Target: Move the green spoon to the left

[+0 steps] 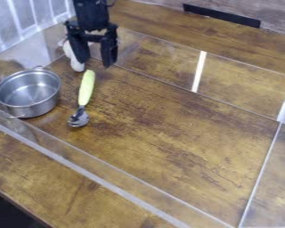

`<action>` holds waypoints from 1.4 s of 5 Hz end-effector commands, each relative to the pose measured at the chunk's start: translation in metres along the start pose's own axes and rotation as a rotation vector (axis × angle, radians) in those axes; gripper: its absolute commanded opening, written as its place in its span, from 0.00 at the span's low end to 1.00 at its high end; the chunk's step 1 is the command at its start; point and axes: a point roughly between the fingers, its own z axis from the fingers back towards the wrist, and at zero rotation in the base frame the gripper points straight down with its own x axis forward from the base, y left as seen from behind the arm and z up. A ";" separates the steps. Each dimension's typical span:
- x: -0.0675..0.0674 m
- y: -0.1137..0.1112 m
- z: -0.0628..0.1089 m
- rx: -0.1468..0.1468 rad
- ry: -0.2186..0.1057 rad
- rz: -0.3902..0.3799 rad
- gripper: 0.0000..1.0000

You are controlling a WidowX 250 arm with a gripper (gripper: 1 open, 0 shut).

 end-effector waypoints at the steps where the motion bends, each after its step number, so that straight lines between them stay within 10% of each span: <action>1: -0.002 0.008 0.036 0.032 -0.081 -0.092 1.00; 4: -0.018 0.008 0.066 0.033 -0.138 -0.147 1.00; 7: -0.015 0.007 0.059 0.029 -0.123 -0.176 1.00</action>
